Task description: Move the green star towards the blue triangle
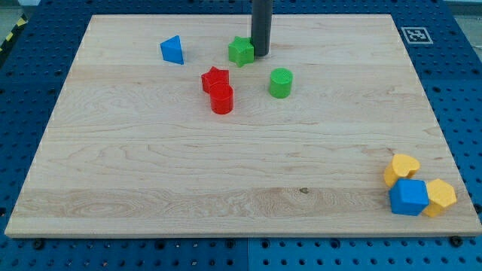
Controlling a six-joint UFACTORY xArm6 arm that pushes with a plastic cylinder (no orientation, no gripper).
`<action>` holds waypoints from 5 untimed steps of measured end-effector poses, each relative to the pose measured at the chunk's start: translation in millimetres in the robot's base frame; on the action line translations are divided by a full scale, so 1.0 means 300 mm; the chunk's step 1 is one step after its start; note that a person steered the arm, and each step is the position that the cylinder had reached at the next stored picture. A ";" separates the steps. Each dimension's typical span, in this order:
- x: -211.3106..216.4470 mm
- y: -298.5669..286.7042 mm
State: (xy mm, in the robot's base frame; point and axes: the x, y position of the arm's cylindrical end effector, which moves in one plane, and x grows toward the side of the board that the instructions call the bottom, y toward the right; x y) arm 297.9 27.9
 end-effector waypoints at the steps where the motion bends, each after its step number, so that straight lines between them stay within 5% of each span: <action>1: 0.000 -0.002; 3: 0.000 -0.038; 5: 0.054 0.239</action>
